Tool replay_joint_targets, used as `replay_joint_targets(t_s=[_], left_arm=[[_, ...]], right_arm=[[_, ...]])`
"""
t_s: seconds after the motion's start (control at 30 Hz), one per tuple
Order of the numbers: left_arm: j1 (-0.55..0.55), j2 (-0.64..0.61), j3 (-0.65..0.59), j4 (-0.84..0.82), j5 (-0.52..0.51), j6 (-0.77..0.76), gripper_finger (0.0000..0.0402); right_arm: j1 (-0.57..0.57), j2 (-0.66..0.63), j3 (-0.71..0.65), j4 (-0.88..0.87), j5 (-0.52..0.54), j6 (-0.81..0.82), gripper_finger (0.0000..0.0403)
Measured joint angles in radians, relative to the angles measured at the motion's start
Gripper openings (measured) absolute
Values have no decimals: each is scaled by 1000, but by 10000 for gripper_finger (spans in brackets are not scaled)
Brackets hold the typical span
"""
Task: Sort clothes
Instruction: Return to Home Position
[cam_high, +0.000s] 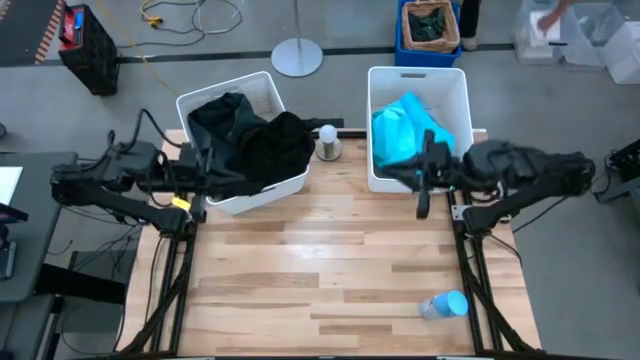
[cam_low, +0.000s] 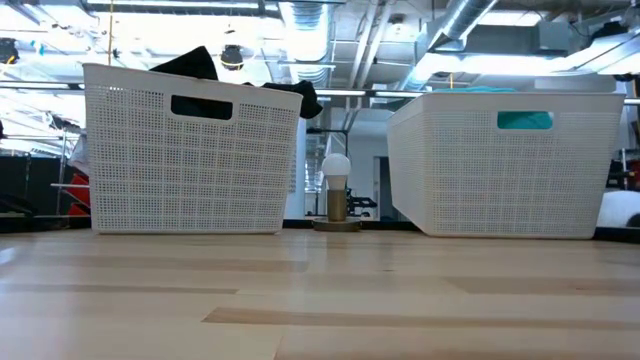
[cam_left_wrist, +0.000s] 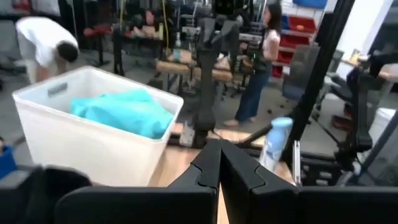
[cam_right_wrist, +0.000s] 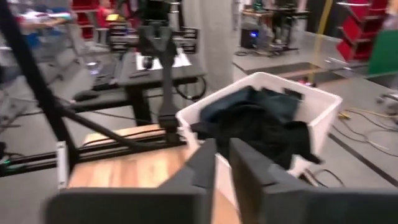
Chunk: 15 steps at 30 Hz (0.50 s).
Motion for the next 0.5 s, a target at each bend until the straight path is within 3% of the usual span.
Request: replay_joint_targets(t_s=[0.07, 0.13, 0.37, 0.5], left_arm=[[0, -3, -21, 4, 23, -13, 0], [-5, -21, -83, 72, 50, -17, 0], [-39, -142, -383, 388, 69, -105, 0], [-81, -204, -499, 483, 172, -168, 0]], right_arm=[[36, -16, -77, 82, 0, -3, 28], [71, -41, -169, 209, 0, -17, 10], [204, -190, -500, 632, 0, -37, 3], [287, -290, -649, 726, 0, -3, 2]])
